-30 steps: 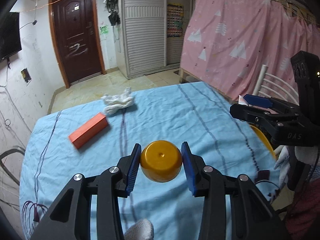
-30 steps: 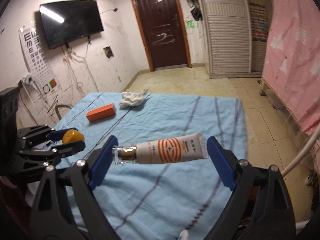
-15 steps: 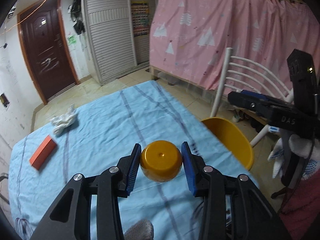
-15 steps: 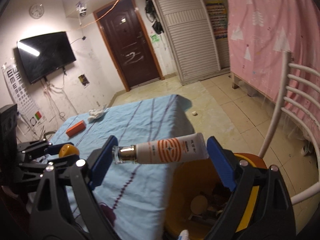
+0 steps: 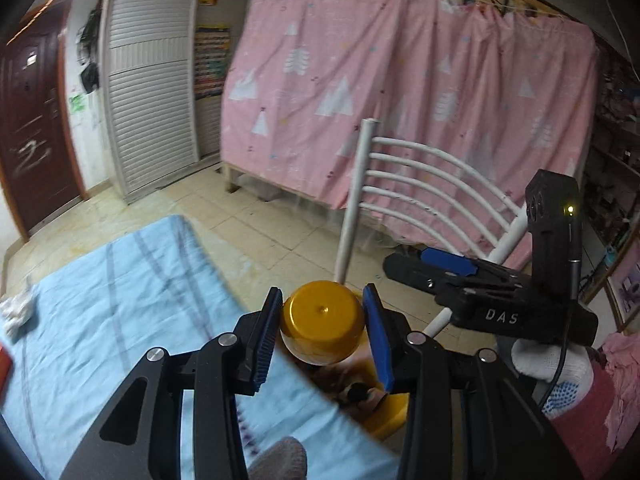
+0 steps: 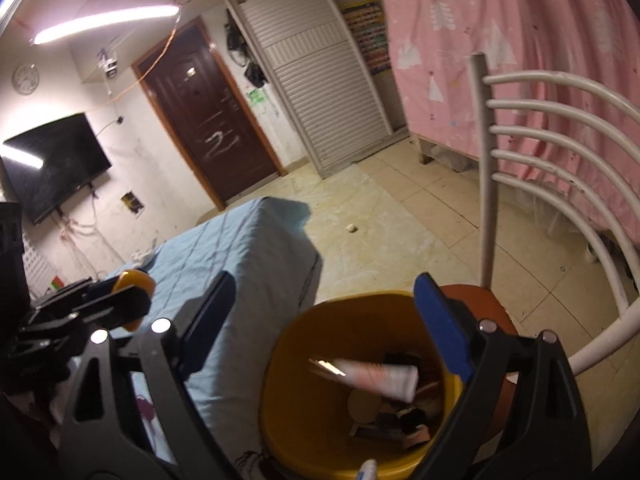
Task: Collect trash
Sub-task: 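Open both tools to drop the cap and tube into the bin, then move both open tools back over the orange box and white cloth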
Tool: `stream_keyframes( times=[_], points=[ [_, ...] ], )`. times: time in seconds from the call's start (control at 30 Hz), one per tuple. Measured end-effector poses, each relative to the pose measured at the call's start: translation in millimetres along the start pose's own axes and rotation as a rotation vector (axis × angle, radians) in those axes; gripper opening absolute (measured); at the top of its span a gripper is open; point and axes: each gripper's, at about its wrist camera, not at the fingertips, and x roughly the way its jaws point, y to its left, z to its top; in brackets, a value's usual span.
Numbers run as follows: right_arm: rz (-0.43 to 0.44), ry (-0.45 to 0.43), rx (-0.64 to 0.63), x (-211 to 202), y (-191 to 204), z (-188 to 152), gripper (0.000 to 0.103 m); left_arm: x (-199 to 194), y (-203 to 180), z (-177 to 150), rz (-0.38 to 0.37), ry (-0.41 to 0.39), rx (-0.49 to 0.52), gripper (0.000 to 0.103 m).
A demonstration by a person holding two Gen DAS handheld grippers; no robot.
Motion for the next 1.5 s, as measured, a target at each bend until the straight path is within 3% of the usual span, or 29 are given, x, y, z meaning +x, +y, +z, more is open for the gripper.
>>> stream_keyframes(
  times=[0.1, 0.17, 0.23, 0.27, 0.47, 0.77, 1.5],
  points=[
    [-0.01, -0.001, 0.016, -0.5, -8.6, -2.7, 0.087, 18.6, -9.8, 2.2, -0.032, 0.016, 0.008, 0.033],
    [-0.016, -0.006, 0.029, -0.7, -14.3, -2.8, 0.087, 28.1, -13.6, 1.5, -0.047, 0.031, 0.006, 0.043],
    [-0.021, -0.013, 0.042, -1.3, -16.7, -2.4, 0.087, 35.2, -18.0, -1.2, -0.055, 0.04, 0.007, 0.064],
    [-0.023, -0.016, 0.047, -1.5, -17.2, -1.8, 0.087, 36.7, -19.5, -2.8, -0.054, 0.043, 0.011, 0.065],
    [-0.023, -0.025, 0.058, -4.0, -12.6, -0.9, 0.091, 35.5, -14.1, -5.5, -0.033, 0.043, 0.017, 0.066],
    [-0.001, -0.003, 0.016, 9.1, 25.3, 10.5, 0.094, -3.0, 29.3, 0.8, 0.019, -0.015, -0.041, 0.067],
    [0.109, 0.119, -0.176, 92.6, 187.8, 22.8, 0.097, -98.1, 211.9, -26.4, 0.287, -0.062, -0.202, 0.074]
  ],
)
